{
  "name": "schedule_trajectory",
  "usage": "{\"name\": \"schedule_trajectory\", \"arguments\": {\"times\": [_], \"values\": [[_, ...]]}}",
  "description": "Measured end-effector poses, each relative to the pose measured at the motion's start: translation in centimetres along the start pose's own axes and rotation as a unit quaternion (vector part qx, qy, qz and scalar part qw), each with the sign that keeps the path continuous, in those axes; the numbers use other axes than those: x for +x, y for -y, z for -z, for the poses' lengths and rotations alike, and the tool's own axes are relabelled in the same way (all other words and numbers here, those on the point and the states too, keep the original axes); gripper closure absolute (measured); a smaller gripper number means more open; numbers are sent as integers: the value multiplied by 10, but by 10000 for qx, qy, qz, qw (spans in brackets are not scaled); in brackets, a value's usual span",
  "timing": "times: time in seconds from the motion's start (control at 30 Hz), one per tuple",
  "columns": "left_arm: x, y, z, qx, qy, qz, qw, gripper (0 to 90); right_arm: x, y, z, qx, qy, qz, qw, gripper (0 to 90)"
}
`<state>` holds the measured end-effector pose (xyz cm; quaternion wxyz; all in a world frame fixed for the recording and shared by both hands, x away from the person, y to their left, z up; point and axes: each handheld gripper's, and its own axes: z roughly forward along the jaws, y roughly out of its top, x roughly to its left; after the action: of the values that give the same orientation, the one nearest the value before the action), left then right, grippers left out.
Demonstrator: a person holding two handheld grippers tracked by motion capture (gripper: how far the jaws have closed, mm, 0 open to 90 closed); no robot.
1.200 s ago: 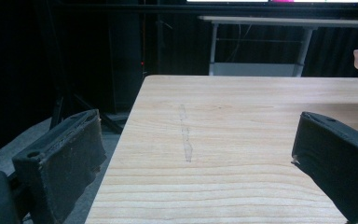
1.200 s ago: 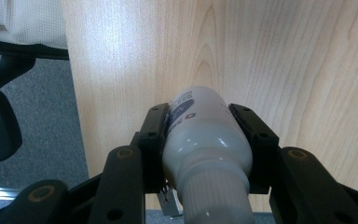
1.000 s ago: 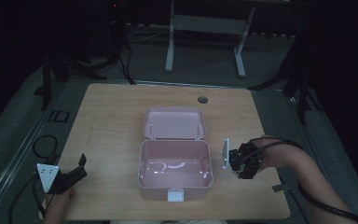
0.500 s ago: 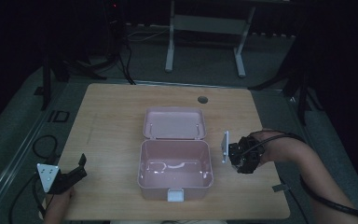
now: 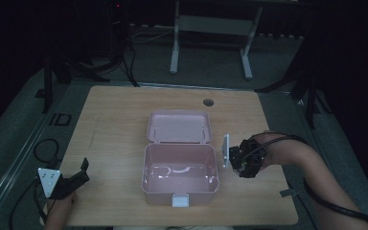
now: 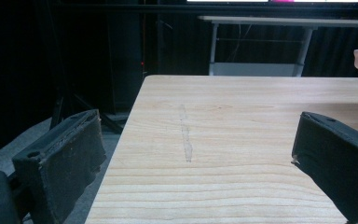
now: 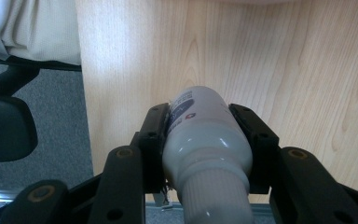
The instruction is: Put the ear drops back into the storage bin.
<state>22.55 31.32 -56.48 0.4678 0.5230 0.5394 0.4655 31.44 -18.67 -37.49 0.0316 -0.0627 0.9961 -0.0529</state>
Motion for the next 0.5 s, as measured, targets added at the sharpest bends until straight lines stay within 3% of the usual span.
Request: {"name": "schedule_trajectory", "arguments": {"times": [0.5], "values": [[0, 0, 0, 3, 4, -11, 10000, 23, -1, -27, 12, -97, 24, 160, 9998, 594]]}}
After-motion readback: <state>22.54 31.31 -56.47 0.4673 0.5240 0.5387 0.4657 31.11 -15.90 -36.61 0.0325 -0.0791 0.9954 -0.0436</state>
